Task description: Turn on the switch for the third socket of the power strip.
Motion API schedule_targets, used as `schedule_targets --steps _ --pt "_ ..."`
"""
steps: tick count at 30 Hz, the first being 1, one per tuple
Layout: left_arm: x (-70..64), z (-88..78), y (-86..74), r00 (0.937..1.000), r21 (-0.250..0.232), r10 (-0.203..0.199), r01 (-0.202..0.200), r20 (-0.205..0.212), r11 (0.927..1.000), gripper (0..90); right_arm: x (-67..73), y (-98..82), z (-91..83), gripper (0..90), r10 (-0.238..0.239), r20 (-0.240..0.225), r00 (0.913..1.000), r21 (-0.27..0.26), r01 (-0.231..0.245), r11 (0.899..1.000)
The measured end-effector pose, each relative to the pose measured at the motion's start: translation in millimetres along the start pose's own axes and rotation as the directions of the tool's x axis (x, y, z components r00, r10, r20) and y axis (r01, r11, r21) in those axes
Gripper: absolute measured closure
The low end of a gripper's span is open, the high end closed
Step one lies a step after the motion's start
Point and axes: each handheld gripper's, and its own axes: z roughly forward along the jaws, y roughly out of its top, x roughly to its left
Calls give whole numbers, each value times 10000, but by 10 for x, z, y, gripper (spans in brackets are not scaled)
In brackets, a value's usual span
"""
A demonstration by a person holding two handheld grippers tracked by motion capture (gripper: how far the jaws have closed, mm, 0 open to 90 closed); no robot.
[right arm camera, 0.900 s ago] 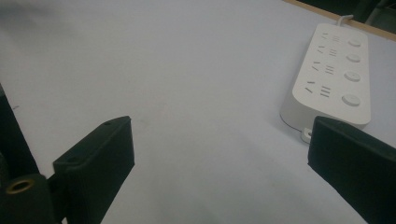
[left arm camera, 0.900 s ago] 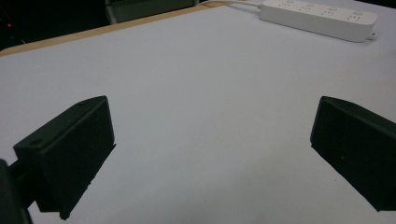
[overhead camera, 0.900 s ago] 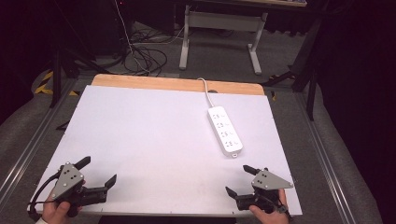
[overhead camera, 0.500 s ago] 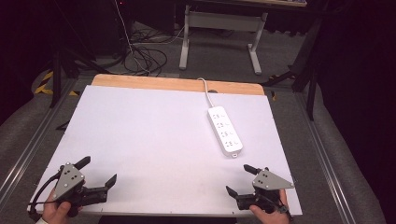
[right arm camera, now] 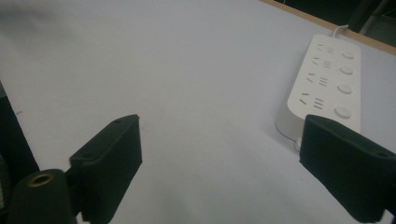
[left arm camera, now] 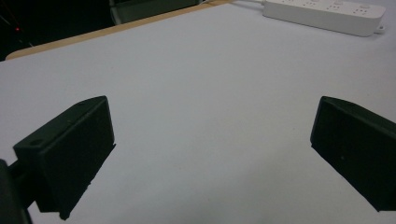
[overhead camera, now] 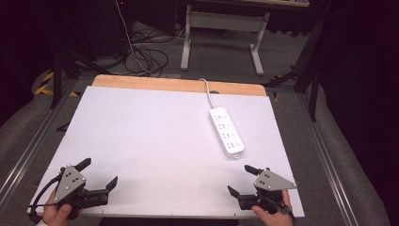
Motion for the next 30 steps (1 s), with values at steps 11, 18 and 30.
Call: schedule_targets --steps 11,18,30 --pt "-9 5 -4 10000 57 24 -23 -35 10000 0 -19 279 -14 224 -324 -329 9989 175 330 9993" --pt "-11 8 -5 9999 72 92 -91 -101 9999 0 -56 435 -1 197 -388 -259 9989 219 394 9990" --pt "-12 14 -9 9999 152 101 -100 -98 9998 0 -142 700 23 193 -716 -260 9971 131 720 9973"
